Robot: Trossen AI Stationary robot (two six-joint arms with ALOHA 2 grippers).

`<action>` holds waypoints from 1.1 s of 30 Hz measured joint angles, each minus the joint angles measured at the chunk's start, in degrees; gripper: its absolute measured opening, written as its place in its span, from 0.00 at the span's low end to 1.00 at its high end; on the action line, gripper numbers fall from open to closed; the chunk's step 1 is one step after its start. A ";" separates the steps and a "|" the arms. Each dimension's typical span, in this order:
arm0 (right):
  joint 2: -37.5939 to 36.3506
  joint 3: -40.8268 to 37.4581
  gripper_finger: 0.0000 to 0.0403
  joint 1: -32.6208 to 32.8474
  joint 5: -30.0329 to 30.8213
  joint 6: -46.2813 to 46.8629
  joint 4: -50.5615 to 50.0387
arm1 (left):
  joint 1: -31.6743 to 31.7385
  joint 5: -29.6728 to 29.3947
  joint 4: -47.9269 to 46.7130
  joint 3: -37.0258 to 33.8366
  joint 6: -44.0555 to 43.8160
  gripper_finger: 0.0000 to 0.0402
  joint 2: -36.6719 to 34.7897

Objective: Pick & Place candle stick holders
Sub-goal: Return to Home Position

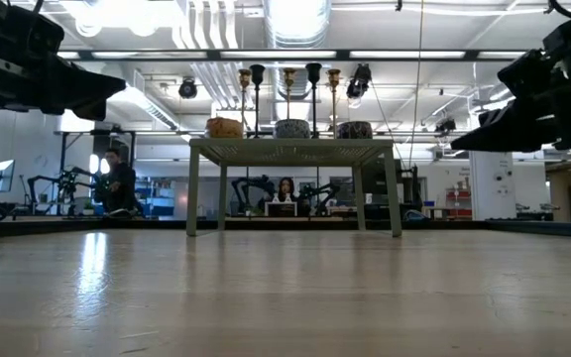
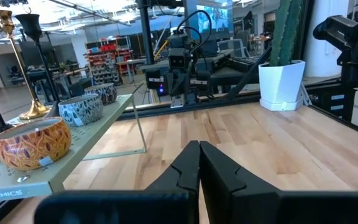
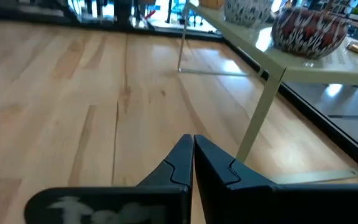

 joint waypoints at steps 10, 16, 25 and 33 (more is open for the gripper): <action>-0.13 0.04 0.02 0.02 -0.11 4.03 1.44 | -0.02 -0.12 0.55 0.00 -0.04 0.03 0.00; -0.13 0.04 0.02 0.02 -0.11 4.16 1.41 | -0.02 -0.12 0.61 0.00 -0.04 0.03 0.00; -8.07 0.04 0.02 1.32 -0.04 4.18 1.02 | -0.02 -0.12 0.66 0.00 -0.04 0.03 0.00; -17.09 0.13 0.02 4.20 -0.17 4.17 2.87 | -0.02 -0.12 0.70 0.20 -0.04 0.03 -0.02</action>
